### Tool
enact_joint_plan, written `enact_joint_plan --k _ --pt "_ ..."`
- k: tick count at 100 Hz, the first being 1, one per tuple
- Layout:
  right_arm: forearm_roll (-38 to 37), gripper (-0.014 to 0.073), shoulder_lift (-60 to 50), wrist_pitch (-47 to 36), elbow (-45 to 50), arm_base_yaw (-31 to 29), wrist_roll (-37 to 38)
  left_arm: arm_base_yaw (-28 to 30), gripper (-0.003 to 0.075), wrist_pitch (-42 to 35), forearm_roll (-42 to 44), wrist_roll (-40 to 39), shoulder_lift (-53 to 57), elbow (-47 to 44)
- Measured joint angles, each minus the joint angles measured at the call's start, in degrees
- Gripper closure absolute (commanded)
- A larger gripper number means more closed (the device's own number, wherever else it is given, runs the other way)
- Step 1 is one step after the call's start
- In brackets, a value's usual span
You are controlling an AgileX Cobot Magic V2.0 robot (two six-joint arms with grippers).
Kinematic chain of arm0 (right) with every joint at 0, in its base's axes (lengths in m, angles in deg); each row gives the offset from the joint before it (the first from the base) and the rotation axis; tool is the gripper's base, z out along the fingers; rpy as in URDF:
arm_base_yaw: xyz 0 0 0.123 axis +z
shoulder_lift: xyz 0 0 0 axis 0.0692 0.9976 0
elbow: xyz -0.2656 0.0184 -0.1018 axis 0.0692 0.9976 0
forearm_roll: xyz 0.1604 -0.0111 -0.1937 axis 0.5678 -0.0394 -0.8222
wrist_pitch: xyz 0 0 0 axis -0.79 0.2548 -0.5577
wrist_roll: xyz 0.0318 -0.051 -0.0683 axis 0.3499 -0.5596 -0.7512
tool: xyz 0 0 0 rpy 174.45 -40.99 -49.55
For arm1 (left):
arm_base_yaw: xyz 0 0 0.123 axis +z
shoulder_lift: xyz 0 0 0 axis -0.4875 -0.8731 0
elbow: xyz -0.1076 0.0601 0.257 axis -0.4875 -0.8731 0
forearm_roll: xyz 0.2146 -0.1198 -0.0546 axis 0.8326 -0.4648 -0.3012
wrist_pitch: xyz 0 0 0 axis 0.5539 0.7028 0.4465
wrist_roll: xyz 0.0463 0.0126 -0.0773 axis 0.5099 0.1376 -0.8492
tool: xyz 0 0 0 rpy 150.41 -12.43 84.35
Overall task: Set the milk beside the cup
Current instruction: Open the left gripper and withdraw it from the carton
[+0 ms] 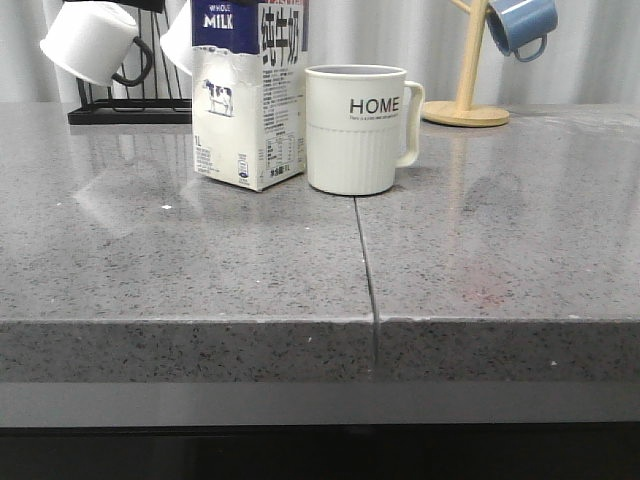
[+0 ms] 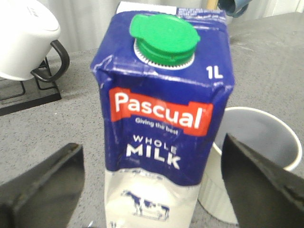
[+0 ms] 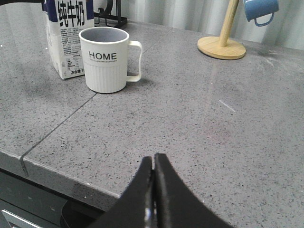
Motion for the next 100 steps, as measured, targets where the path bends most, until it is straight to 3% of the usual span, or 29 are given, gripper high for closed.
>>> enact_joint_plan --k 10,22,53,79,100 --pt "0.0 0.0654 0.0 0.0 0.0 0.0 0.0 0.2 0.0454 0.1 0.0 0.2 3.4 -2.7" --pt "0.0 0.0654 0.0 0.0 0.0 0.0 0.0 2.2 0.0745 0.1 0.0 0.4 8.8 -6.4" --pt "0.0 0.0654 0.0 0.0 0.0 0.0 0.0 11.9 0.0741 1.1 0.1 0.5 24.4 -16.3" --pt "0.0 0.0654 0.0 0.0 0.0 0.0 0.0 22.0 0.0741 8.1 1.7 0.5 37.5 -22.5" --pt "0.0 0.0654 0.0 0.0 0.0 0.0 0.0 26.6 0.0741 13.6 2.3 0.5 47.3 -26.8"
